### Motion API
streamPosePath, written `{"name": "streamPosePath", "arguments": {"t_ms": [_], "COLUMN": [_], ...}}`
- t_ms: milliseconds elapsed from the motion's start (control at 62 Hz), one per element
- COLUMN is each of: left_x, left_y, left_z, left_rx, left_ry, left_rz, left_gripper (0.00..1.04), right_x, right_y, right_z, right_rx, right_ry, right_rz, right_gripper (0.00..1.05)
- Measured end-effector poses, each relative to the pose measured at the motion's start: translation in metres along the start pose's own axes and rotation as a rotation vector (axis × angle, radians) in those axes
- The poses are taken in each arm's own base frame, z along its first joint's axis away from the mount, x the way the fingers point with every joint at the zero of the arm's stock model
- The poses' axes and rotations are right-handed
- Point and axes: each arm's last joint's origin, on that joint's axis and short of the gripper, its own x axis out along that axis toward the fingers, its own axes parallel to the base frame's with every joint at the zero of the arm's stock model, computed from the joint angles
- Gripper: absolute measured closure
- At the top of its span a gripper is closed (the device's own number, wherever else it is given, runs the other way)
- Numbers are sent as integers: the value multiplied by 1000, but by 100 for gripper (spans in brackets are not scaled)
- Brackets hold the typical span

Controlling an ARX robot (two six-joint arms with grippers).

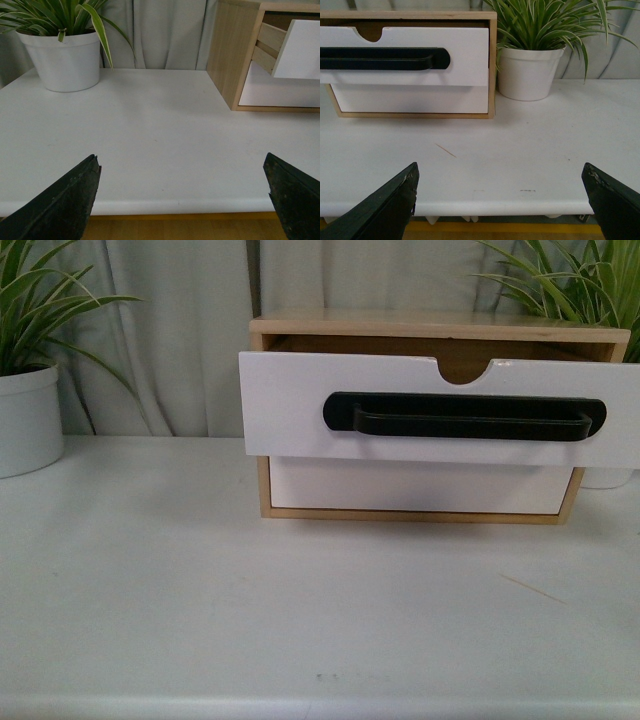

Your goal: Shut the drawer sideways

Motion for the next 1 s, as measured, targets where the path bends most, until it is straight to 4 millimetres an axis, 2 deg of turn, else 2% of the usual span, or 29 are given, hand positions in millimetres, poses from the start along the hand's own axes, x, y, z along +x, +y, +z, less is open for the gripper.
{"name": "streamPosePath", "arguments": {"t_ms": [839,887,935,968,1000], "left_x": [0,0,1,3,7], "left_y": [0,0,0,-4,-9], "left_z": [0,0,-1,1,2], "left_rx": [0,0,-57,-102,-98], "left_ry": [0,0,91,242,305], "left_rz": [0,0,146,338,466], "left_gripper": [6,6,6,6,6], "right_x": [0,0,2,5,10], "right_y": [0,0,-1,-2,-5], "right_z": [0,0,-1,-1,0], "right_rx": [0,5,29,48,62], "right_ry": [0,70,194,250,277], "right_rz": [0,63,138,171,179], "right_gripper": [9,9,9,9,9]}}
